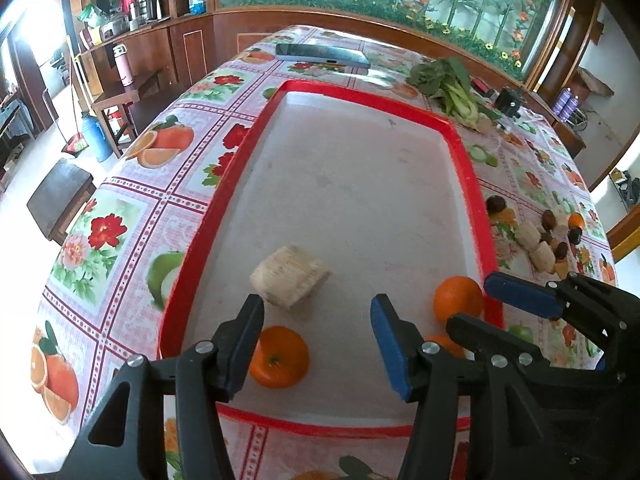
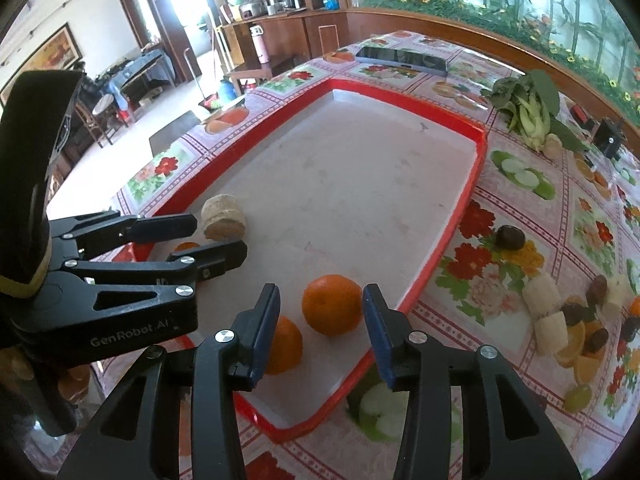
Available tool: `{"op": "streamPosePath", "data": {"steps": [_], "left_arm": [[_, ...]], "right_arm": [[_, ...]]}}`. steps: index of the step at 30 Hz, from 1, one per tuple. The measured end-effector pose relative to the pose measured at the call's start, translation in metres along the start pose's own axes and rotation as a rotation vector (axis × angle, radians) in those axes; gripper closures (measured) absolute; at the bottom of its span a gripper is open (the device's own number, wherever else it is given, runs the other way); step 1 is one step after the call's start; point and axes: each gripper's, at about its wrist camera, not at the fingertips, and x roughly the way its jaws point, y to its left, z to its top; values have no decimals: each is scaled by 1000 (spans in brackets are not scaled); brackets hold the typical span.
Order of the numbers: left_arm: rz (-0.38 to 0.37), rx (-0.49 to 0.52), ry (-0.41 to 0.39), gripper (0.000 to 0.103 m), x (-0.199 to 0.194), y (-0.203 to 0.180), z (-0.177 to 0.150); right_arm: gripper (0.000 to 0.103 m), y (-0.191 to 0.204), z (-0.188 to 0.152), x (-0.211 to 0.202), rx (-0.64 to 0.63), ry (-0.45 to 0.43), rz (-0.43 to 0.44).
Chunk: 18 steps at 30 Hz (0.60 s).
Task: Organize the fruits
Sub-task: 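Lower both items into the tray and open both grippers, then withdraw both open grippers from the tray back toward the fruit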
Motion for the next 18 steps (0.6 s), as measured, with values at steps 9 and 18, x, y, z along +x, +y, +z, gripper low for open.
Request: {"op": "streamPosePath", "data": {"steps": [9,18], "left_arm": [[-24,18,-16,44,-13,-25,-6],[-51,68,-29,40,-22,-64,-7]], "right_arm": [[56,-10,-18,-29,16,-32,-29],[46,-45,-41,-55,96,-56,-63]]}}
